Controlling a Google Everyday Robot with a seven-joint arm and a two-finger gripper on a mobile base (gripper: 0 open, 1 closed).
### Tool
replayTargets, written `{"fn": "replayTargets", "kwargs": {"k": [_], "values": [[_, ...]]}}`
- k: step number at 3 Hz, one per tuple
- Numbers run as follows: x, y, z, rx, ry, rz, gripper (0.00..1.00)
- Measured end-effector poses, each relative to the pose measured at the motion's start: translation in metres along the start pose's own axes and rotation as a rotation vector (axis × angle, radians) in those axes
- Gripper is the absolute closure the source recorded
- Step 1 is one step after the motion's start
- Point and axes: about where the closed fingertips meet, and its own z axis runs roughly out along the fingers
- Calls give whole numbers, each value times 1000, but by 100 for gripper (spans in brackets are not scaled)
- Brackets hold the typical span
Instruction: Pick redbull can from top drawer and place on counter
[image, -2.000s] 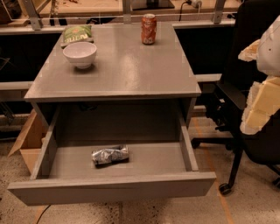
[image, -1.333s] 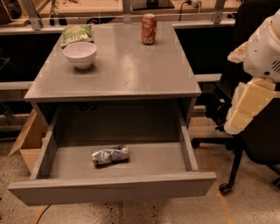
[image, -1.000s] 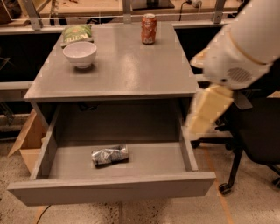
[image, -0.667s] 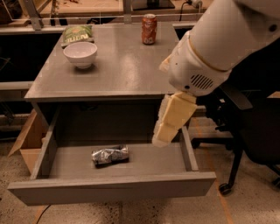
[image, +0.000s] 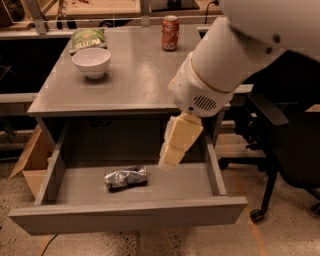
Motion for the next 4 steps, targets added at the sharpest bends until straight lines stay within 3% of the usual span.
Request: {"fn": "replayTargets", "kwargs": {"k": [3, 4], "values": [[-20, 0, 172, -186, 57, -62, 0], [-25, -6, 223, -205, 78, -80, 0]]}}
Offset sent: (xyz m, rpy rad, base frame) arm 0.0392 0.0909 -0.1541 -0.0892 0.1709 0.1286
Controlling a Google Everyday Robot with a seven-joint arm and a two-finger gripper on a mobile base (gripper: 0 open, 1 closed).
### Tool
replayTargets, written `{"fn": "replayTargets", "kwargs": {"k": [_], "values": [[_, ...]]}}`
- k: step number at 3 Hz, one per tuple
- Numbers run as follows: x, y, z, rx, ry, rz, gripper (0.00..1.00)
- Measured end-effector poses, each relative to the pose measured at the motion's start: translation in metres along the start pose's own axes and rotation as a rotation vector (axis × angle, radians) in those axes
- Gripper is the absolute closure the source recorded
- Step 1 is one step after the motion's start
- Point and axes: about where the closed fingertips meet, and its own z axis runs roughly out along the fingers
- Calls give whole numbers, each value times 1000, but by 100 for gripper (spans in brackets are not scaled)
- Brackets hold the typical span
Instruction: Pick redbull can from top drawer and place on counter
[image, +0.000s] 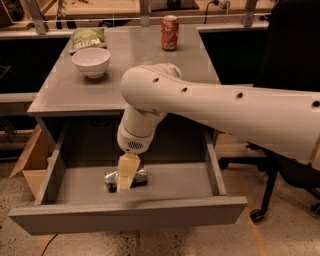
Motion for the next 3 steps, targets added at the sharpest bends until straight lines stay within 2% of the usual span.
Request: {"fn": "replayTargets", "kwargs": {"k": [1, 3], "values": [[-2, -20, 36, 25, 28, -3, 0], [-2, -52, 76, 97, 65, -2, 0]]}}
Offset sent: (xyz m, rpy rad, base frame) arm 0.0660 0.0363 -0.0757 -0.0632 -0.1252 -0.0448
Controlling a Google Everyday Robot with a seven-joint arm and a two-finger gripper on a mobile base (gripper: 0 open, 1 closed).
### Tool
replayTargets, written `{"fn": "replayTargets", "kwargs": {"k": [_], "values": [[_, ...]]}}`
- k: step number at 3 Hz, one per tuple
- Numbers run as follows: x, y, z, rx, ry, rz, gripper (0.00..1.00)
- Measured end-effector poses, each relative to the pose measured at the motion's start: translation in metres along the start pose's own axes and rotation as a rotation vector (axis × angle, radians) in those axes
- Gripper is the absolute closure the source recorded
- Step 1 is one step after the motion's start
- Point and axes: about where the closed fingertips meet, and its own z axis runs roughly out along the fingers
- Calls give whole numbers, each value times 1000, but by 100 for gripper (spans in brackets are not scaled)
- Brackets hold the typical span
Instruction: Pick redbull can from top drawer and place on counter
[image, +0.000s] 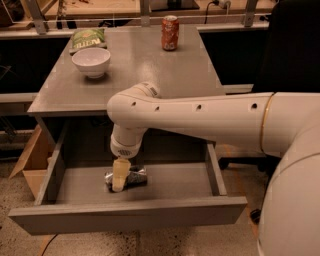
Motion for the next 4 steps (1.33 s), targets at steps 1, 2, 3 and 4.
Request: {"fn": "replayTargets", "kwargs": {"k": [1, 2, 3, 4], "values": [[3, -1, 19, 1, 18, 0, 0], [8, 2, 34, -15, 30, 2, 0], [14, 6, 46, -37, 37, 7, 0], [19, 11, 55, -58, 45, 10, 16]]}}
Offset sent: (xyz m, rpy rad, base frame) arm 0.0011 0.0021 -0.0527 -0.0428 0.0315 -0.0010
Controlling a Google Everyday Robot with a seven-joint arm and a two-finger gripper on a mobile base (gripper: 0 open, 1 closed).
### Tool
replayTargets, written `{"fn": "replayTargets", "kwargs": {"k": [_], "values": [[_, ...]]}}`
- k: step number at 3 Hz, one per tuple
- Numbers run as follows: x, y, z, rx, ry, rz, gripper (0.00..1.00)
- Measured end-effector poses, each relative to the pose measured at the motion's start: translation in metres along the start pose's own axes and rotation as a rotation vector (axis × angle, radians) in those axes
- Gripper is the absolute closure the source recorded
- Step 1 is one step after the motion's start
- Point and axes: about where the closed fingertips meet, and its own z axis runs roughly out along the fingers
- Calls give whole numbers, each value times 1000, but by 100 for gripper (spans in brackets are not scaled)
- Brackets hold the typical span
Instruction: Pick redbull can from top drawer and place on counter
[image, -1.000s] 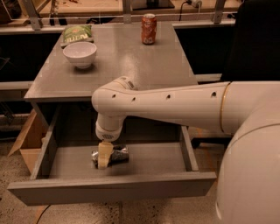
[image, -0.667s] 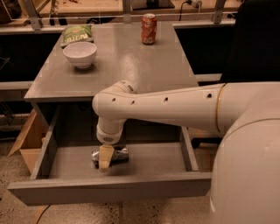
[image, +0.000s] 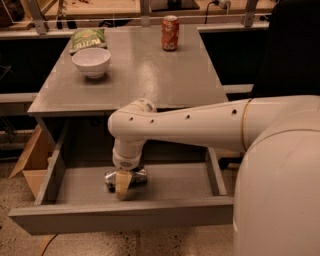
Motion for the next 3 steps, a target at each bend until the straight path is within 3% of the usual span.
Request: {"fn": "replayTargets", "kwargs": {"k": [2, 3], "values": [[8, 1, -6, -2, -20, 16, 63], [14, -7, -41, 55, -39, 23, 87]]}}
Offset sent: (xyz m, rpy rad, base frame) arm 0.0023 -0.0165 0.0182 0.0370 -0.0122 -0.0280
